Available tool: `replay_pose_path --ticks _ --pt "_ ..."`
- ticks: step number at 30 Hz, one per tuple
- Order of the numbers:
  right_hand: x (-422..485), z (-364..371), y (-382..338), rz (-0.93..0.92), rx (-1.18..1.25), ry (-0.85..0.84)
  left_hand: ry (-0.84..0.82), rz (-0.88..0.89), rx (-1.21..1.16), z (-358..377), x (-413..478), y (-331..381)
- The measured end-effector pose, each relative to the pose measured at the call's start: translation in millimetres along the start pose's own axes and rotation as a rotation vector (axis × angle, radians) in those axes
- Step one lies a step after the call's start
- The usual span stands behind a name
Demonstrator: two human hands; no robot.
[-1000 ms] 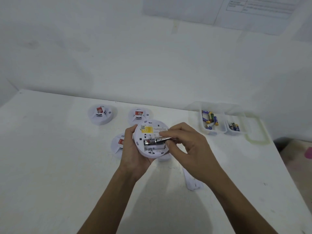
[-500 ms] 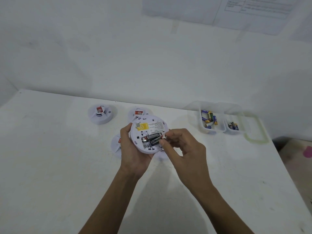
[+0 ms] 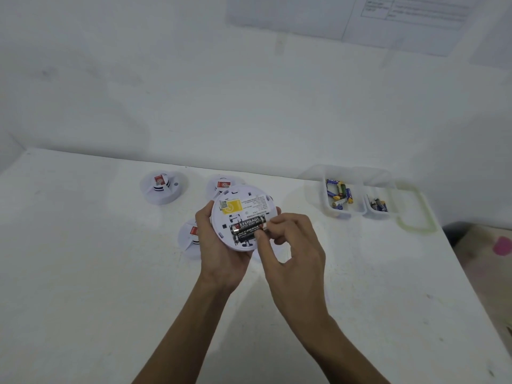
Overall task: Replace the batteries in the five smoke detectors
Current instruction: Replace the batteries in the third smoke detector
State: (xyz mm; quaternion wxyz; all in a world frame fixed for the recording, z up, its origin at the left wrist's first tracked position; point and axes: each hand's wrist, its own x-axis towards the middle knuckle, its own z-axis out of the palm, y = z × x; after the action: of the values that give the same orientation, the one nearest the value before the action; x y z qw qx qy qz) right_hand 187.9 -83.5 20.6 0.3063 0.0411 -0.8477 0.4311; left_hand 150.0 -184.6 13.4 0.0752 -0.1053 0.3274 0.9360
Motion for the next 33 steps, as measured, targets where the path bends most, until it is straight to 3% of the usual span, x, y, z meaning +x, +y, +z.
replay_pose_path --ticks 12,20,26,30,33 --pt "-5 0 -6 -0.080 -0.085 -0.064 -0.029 -0.052 -0.005 -1 1 -3" --pt "4 -21 5 -0.095 -0.006 -0.179 -0.095 -0.057 0.008 -8 7 -3" --pt "12 -47 21 -0.045 -0.018 -0.132 -0.123 -0.124 -0.068 -16 6 -8" --pt "4 -58 65 0.140 -0.207 -0.165 -0.160 -0.121 -0.101 -18 5 -10" --pt "-11 -59 100 0.456 -0.436 -0.375 -0.167 -0.123 -0.112 -21 6 -12"
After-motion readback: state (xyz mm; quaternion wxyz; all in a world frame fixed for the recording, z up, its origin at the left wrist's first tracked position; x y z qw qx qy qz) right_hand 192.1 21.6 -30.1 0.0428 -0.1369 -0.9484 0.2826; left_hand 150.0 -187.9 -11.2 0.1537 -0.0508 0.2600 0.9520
